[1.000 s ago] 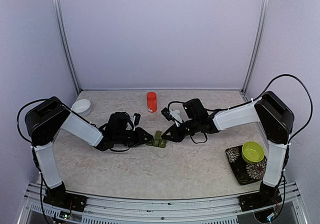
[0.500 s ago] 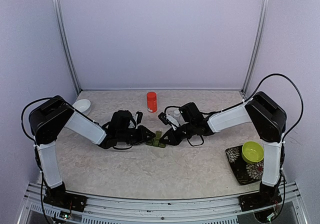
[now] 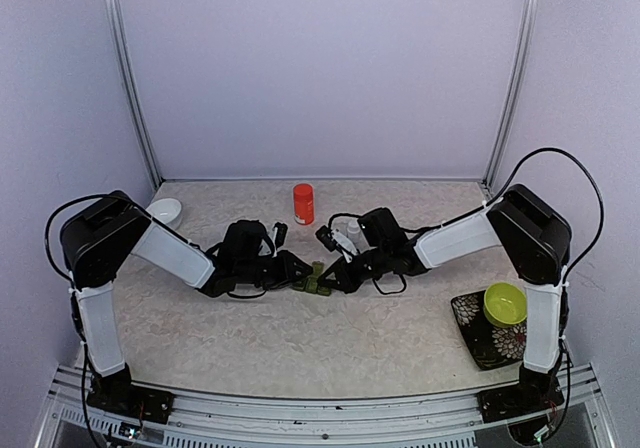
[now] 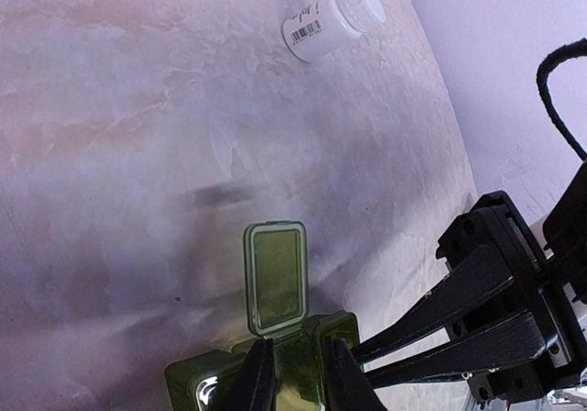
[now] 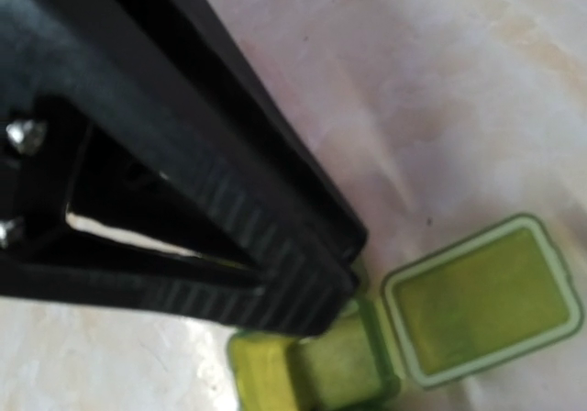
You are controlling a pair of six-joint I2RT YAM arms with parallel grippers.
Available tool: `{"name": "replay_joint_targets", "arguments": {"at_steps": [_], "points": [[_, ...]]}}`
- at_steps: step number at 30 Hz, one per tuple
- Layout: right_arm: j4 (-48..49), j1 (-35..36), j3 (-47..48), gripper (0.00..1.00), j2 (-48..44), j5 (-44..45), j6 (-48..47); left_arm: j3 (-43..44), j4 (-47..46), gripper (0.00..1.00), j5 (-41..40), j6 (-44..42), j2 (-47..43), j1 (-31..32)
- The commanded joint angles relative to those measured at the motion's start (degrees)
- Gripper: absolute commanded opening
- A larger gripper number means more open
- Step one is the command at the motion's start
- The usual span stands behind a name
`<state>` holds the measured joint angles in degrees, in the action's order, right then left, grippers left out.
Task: Sort the pills into containers
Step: Adjust the pill container at the center of the board.
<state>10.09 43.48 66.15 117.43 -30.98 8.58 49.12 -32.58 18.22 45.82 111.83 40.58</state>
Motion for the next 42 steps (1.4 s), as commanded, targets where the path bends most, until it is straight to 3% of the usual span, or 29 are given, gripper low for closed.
{"name": "replay_joint_targets", "arguments": {"at_steps": [1, 14, 32, 36, 42], "points": [[-2.57, 0.88, -3.46, 0.09, 2.32, 1.89, -0.49, 0.18, 4.46, 0.21, 0.21, -0.23, 2.46, 0.03], [-2.92, 0.89, -4.01, 0.08, 2.19, 2.18, -1.3, -0.51, 5.33, 0.2, -0.32, 0.41, 3.31, -0.41], [-10.54, 0.9, 6.98, 0.13, -1.54, 3.7, -4.84, 3.43, 0.24, 0.29, 2.2, -2.91, -3.8, -0.7], [-10.91, 0.9, 7.79, 0.2, -3.92, 3.91, -5.14, 3.8, -0.92, 0.33, 2.87, -2.78, -5.64, -0.75], [-10.39, -0.93, 6.48, 0.44, -9.42, 9.0, -4.57, 2.04, -0.13, 0.47, 1.13, -3.68, -11.02, -1.09]]}}
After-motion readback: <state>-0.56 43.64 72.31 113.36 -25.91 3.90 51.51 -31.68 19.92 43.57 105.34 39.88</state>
